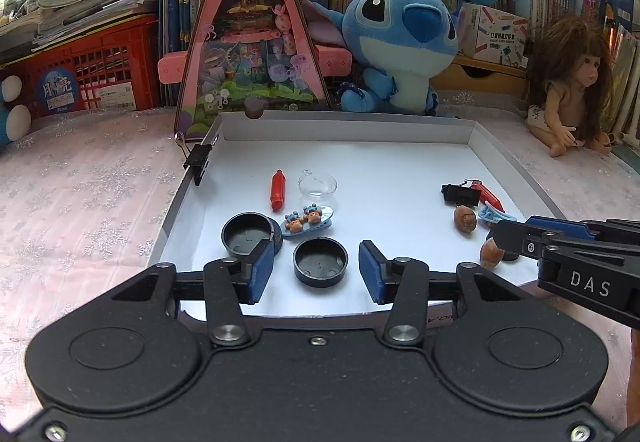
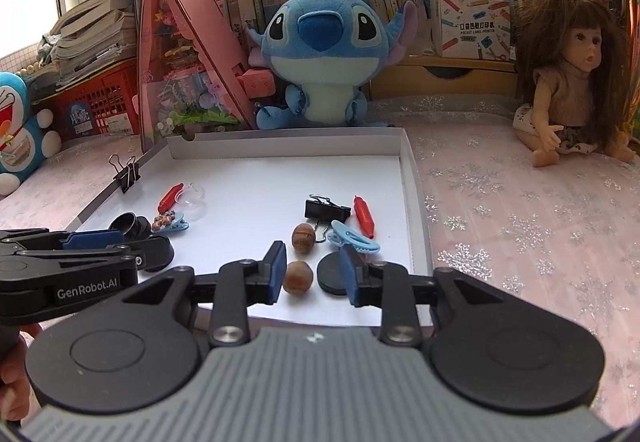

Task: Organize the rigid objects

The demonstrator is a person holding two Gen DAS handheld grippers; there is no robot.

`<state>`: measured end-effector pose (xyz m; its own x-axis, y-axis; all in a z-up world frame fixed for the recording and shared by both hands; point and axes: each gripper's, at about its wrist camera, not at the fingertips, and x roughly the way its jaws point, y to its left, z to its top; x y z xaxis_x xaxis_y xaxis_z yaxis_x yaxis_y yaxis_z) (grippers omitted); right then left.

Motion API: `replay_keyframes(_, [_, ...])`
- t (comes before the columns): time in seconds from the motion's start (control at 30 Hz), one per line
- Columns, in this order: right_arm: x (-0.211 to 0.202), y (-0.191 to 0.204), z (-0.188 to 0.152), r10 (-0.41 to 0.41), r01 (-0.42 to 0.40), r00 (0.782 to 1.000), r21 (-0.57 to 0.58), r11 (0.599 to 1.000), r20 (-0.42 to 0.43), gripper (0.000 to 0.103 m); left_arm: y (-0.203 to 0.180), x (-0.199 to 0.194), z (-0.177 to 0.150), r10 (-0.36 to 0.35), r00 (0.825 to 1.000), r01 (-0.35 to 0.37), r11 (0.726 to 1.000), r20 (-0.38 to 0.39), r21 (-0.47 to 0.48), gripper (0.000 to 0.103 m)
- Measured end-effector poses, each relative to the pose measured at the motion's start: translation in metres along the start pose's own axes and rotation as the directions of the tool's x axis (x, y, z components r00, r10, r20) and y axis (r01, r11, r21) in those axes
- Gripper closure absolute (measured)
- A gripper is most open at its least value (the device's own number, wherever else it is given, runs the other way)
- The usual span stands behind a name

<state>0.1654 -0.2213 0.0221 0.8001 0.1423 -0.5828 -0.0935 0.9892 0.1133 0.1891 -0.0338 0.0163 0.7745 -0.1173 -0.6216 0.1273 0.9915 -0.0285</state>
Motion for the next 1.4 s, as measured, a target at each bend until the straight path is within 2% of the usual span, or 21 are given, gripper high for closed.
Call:
replay_keyframes(0.07, [-0.01,0.002,-0.003,-0.017,0.017,0.999,-0.006,1.0,0.028,0.041,0.002,-0.01,-0.003,-0.001,1.0,0.001,1.0,0.014,-0.002,0.048])
replay_keyframes(0.23, [-0.039,0.009,-0.018,-0.042,0.043,0.996,-0.019,0.999,0.074,0.032,0.011,-0.044,-0.02,0.008,0.999,-0.007,1.0,0.053,-0.011,0.042])
replay_keyframes(0.47, [-0.057,0.015,-0.041,-0.032,0.033,0.998,-0.023,0.999,0.055,0.024,0.021,-0.077,-0.045,0.032,0.997,-0.032,0.999,0.065,-0.007,0.038])
replay_keyframes(0.6, [-0.049,0.023,-0.053,-0.042,0.042,0.999,-0.055,0.998,0.016,0.02,0.021,-0.073,-0.057,0.056,0.998,-0.056,0.998,0.033,0.017,0.036])
replay_keyframes(0.73, [-0.038,0.027,-0.059,-0.074,0.071,0.997,-0.063,0.996,-0.038,0.019,0.024,-0.06,-0.066,0.081,0.997,-0.081,0.997,-0.01,0.002,0.036])
replay_keyframes(0.9, [-0.034,0.025,-0.06,-0.082,0.079,0.995,-0.046,0.996,-0.061,0.012,0.026,-0.057,-0.07,0.083,0.997,-0.083,0.997,0.0,-0.002,0.028])
replay_keyframes(0.93, [-0.033,0.024,-0.06,-0.084,0.081,0.994,-0.046,0.996,-0.065,0.009,0.026,-0.056,-0.07,0.084,0.996,-0.084,0.996,-0.004,-0.003,0.027])
replay_keyframes(0.97, [-0.032,0.024,-0.06,-0.087,0.084,0.993,-0.048,0.995,-0.073,0.001,0.026,-0.055,-0.07,0.085,0.996,-0.085,0.996,-0.006,-0.005,0.023])
replay_keyframes(1.0, [-0.029,0.024,-0.06,-0.086,0.082,0.992,-0.048,0.995,-0.088,0.0,0.026,-0.054,-0.07,0.085,0.996,-0.085,0.996,-0.01,-0.006,0.019])
replay_keyframes(1.13, [-0.03,0.024,-0.06,-0.091,0.087,0.992,-0.042,0.995,-0.086,0.0,0.029,-0.051,-0.069,0.105,0.994,-0.106,0.994,-0.025,-0.024,0.009])
replay_keyframes(1.2, [-0.03,0.024,-0.06,-0.09,0.087,0.992,-0.041,0.995,-0.086,0.0,0.031,-0.049,-0.069,0.108,0.993,-0.109,0.993,-0.037,-0.034,0.0])
replay_keyframes(1.4, [-0.031,0.024,-0.06,-0.09,0.087,0.992,-0.041,0.995,-0.086,0.0,0.031,-0.048,-0.069,0.11,0.993,-0.111,0.993,-0.041,-0.03,0.0])
